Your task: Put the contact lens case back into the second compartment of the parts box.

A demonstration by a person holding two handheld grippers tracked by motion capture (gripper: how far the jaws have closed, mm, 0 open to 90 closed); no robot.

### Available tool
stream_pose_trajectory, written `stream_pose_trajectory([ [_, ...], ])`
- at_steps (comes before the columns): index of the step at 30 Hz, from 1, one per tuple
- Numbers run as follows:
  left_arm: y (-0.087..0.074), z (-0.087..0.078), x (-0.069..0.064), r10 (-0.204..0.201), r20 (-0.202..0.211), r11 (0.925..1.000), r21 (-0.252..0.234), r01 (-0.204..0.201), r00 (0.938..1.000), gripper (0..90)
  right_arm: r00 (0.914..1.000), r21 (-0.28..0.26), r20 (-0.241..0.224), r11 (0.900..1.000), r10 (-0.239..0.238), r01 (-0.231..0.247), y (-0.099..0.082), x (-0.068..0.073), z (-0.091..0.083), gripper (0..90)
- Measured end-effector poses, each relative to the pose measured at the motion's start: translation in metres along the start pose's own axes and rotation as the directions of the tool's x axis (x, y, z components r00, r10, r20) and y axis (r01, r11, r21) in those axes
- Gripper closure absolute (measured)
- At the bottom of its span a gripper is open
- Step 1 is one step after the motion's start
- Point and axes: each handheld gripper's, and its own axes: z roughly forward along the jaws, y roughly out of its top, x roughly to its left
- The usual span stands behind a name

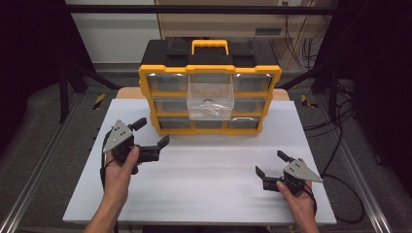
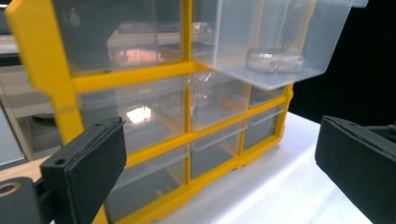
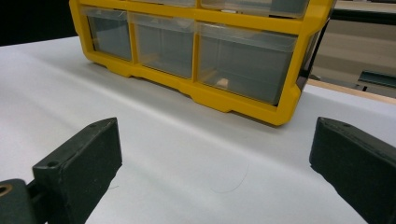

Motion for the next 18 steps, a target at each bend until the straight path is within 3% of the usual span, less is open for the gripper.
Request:
stream_pose_trajectory([
  [9, -0.035, -0.02, 0.011, -0.003, -0.043, 1.0, 0.005, 0.003, 0.9991, 1.8, 1.0, 0.0, 0.0, 1.0, 0.001, -0.001, 0.0, 0.0, 0.0, 2.7],
  [18, -0.057, -0.04, 0.017, 0.025, -0.074, 0.9989, 0.041, -0.022, 0.9969, 1.8, 1.0, 0.001, 0.001, 1.0, -0.006, 0.006, 0.0, 0.0, 0.001, 2.7],
])
